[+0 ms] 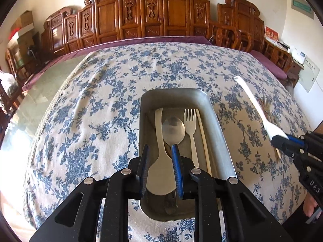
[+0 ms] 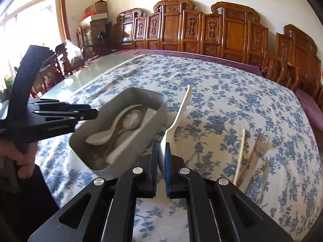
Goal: Organize utensils
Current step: 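Lower the white spoon into the tray and open the right tool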
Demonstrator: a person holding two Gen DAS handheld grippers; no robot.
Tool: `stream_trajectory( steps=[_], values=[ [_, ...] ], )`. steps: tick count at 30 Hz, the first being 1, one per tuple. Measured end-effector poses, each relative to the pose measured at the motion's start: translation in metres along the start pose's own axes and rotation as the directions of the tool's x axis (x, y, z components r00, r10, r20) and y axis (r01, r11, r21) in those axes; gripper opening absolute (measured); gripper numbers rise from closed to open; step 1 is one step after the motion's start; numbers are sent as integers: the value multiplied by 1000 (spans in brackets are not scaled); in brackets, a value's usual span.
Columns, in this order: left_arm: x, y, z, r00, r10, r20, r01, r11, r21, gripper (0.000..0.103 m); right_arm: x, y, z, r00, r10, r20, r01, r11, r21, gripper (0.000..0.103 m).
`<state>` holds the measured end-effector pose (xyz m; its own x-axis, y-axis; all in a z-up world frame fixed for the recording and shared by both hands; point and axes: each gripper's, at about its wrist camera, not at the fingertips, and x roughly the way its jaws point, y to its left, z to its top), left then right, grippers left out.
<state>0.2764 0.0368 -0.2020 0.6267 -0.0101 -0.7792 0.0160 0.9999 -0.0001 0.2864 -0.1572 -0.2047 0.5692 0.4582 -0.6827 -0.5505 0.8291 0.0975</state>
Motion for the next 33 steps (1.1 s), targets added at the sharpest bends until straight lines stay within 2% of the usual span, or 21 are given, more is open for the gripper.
stream_trajectory(
  steps=[11,17,26,33],
  values=[
    [-10,17,8,999,-4,33,5,1000,-23,20,10,28,22,996,92,5,-92,995,28,7],
    [-14,28,10,999,0,46,2,999,-40,20,24,48,32,994,109,-14,-109,994,1,7],
    [-19,44,13,998,16,63,-12,997,-70,20,56,59,43,988,147,-54,-144,988,52,7],
    [-19,48,12,998,16,64,-11,997,-76,20,75,69,30,986,130,-101,-126,991,42,7]
  ],
)
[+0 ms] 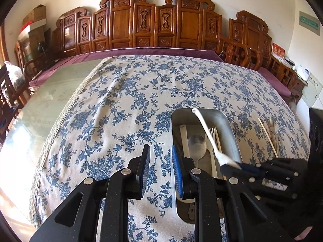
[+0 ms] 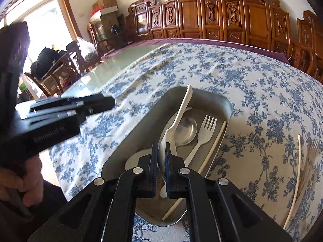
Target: Organize utensils
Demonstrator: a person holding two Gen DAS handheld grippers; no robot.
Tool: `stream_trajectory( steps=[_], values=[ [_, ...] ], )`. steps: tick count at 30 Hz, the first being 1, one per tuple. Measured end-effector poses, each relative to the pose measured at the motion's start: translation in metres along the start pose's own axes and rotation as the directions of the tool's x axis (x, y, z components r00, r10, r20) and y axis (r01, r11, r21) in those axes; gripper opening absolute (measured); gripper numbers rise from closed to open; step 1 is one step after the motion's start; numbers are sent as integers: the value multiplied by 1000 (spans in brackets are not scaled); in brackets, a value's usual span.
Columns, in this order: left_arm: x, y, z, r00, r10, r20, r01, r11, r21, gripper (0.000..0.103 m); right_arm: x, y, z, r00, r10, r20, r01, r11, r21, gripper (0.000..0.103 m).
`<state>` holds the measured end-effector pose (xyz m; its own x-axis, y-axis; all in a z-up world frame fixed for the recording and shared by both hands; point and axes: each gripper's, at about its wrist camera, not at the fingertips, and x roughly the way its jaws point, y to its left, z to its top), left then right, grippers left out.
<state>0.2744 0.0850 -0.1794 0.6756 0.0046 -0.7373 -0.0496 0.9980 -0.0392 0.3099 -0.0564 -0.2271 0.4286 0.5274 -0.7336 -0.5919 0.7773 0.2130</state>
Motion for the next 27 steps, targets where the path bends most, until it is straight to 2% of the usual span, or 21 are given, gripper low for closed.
stream_trajectory(
  steps=[10,16,19,23,27],
  values=[
    [1,-3,-1,1000,-8,-3,8,1000,9,20,-2,-9,-5,1000,22,15,-22,999,27,8],
    [2,-14,1,1000,-22,0,22,1000,17,20,-25,-20,-3,998,36,59,-39,998,48,8],
    [3,-24,2,999,-38,-1,38,999,27,20,-43,-29,-4,997,11,82,-14,999,41,8],
    [3,-40,2,998,-61,0,61,997,46,26,-73,-56,-8,992,-68,102,64,997,48,8],
    [1,-59,3,995,-98,5,98,993,62,26,-100,-93,-20,982,-165,96,158,984,79,8]
  ],
)
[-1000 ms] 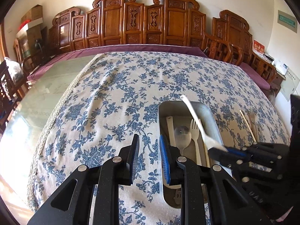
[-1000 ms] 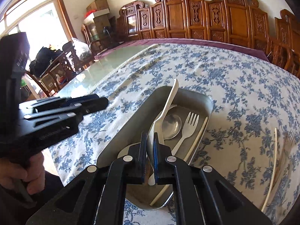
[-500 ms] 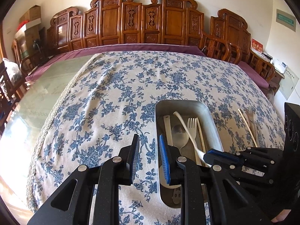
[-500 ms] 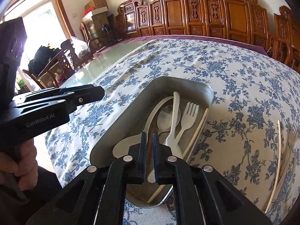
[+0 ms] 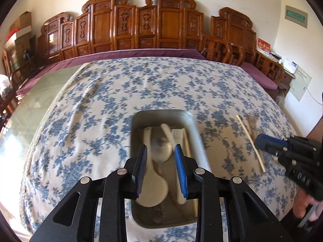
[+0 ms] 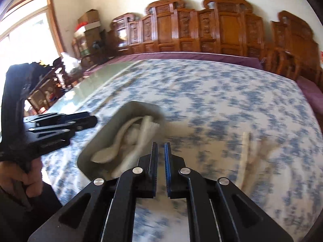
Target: Organize utensils
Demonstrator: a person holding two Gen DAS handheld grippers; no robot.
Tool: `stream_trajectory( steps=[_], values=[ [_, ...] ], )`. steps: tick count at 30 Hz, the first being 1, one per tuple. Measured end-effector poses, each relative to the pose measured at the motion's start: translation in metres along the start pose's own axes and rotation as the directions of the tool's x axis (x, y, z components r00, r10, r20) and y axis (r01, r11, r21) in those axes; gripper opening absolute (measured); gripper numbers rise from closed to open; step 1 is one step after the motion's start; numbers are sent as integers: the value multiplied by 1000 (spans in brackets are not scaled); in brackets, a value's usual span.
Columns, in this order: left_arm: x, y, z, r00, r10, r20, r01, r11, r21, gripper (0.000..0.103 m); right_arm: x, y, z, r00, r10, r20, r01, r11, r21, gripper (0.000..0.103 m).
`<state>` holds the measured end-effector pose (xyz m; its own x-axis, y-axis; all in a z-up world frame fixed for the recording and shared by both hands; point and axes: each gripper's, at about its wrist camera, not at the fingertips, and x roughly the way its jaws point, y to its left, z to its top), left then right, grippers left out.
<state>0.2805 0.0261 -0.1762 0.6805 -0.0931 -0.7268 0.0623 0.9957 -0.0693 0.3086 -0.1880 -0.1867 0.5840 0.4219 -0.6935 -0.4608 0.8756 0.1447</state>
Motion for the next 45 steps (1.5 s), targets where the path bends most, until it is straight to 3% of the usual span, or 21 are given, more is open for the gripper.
stream_trajectory(
  steps=[8,11,20,28,30,34,39,45],
  values=[
    [3,-35,-1,998,-66,-8,67,997,36,27,-31,-71,-30,980,-190,-53,192,981,35,8],
    [4,-47,-4,996,-90,-17,90,995,48,27,-33,-85,-43,970,-224,-92,229,972,47,26],
    [8,-75,-14,991,-126,-42,129,988,89,27,-4,-82,-77,931,-267,-250,270,963,-24,40],
    [12,-93,-23,989,-131,-67,139,981,138,27,20,-78,-93,885,-333,-324,310,943,-121,40],
    [13,-99,-25,989,-131,-71,141,978,155,27,20,-81,-93,886,-335,-322,311,942,-124,37],
    [12,-107,-27,988,-134,-74,145,974,174,27,20,-89,-93,880,-348,-323,323,937,-129,19],
    [14,-117,-31,988,-134,-82,148,969,196,27,11,-94,-93,897,-331,-292,308,944,-122,2],
    [14,-132,-38,989,-121,-87,138,963,231,27,-10,-95,-92,930,-272,-247,256,962,-92,2]
  ],
)
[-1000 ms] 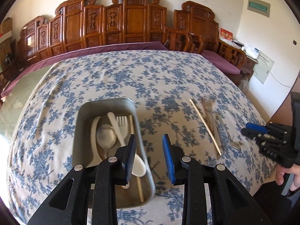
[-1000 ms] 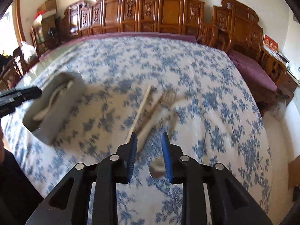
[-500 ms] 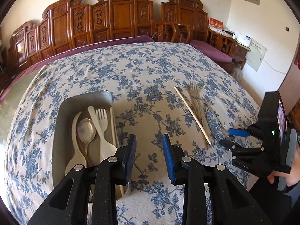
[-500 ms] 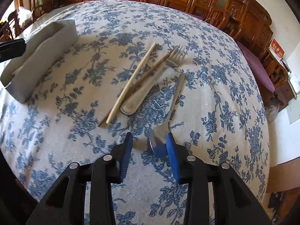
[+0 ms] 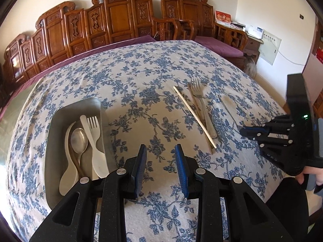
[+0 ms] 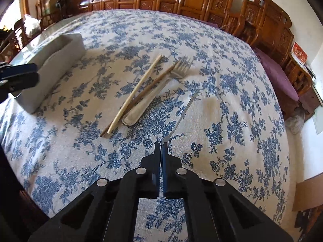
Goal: Organize utensils
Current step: 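Grasp the metal knife from the table with the right tool, then grasp a wooden chopstick with the left tool while the right tool lifts the knife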
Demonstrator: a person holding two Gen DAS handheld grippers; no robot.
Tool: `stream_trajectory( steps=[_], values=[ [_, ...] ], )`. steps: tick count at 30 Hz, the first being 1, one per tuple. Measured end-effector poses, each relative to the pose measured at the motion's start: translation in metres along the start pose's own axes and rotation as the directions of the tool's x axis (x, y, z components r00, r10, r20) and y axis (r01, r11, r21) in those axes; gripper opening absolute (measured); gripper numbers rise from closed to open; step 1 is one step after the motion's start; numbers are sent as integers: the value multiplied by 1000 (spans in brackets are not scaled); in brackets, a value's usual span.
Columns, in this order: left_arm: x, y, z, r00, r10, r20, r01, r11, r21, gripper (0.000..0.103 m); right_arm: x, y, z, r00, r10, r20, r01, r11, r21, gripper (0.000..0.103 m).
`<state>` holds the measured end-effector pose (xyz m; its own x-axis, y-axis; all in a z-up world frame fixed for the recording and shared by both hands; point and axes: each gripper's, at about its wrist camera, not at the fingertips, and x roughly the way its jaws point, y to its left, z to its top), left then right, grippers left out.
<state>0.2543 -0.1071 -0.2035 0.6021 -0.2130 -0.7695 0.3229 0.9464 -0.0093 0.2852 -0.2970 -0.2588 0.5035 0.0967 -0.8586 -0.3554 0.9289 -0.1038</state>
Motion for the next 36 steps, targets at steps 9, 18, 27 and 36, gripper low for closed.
stream_trajectory(
  steps=[9,18,27,36],
  values=[
    [8,-31,5,1000,-1,-20,2,999,35,36,-36,-11,-9,995,57,82,-59,998,21,2],
    [43,-59,20,996,-39,-85,41,999,19,36,-39,-34,-12,992,72,100,-79,995,68,2],
    [96,-68,34,981,-89,-171,78,995,-69,27,-41,-49,-13,990,84,111,-97,989,113,2],
    [111,-60,31,970,-118,-211,90,986,-138,8,-39,-50,-13,989,99,109,-111,987,116,2]
  ],
)
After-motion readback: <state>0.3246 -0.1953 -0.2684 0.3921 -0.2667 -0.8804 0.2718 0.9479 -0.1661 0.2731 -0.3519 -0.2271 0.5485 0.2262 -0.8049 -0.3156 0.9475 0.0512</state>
